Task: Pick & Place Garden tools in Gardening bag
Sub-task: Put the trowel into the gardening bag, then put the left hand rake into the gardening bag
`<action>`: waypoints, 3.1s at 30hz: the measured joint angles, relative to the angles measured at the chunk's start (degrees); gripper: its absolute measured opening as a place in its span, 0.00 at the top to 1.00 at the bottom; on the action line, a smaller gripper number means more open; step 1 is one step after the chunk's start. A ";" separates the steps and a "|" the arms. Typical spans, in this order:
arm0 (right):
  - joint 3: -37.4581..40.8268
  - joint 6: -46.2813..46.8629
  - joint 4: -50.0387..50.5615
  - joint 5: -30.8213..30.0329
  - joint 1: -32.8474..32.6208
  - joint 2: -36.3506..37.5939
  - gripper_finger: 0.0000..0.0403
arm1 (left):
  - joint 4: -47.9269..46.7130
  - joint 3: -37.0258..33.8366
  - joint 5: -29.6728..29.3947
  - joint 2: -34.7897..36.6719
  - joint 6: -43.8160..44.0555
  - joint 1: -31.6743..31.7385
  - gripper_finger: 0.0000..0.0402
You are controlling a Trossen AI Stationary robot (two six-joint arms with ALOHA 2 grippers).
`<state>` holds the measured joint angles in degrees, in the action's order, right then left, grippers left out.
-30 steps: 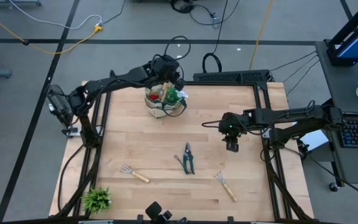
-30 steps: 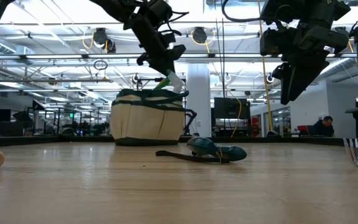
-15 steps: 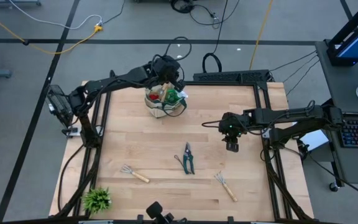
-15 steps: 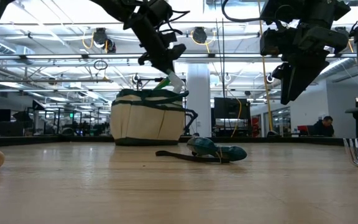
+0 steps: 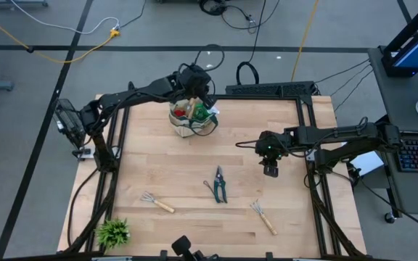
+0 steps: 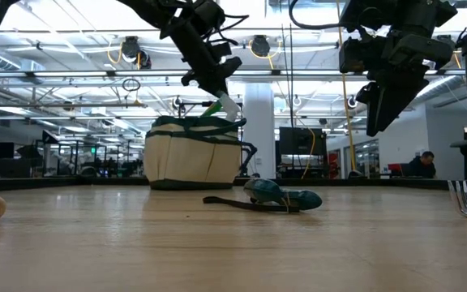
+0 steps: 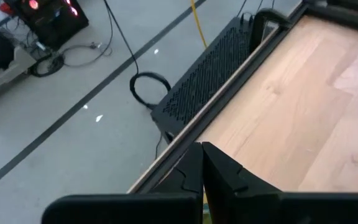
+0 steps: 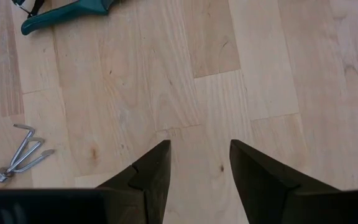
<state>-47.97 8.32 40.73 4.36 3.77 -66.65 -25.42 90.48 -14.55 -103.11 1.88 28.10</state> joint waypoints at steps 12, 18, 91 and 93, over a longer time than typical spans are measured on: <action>0.00 0.00 0.00 0.00 0.00 0.00 0.61 | -7.57 0.00 -2.49 0.00 3.00 -0.09 0.99; 0.00 0.00 0.00 0.00 0.00 0.00 0.61 | -3.65 4.19 -2.54 0.08 2.14 -0.86 1.00; 0.00 2.97 2.77 0.24 0.00 0.01 0.61 | -11.11 6.51 -9.20 -0.01 -0.49 -3.65 0.99; 0.00 2.97 2.83 0.22 0.00 0.00 0.61 | -11.18 6.51 -10.77 1.58 -0.66 -4.19 0.99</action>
<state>-47.97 11.29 43.56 4.58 3.77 -66.65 -36.60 96.99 -25.32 -101.53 1.21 23.91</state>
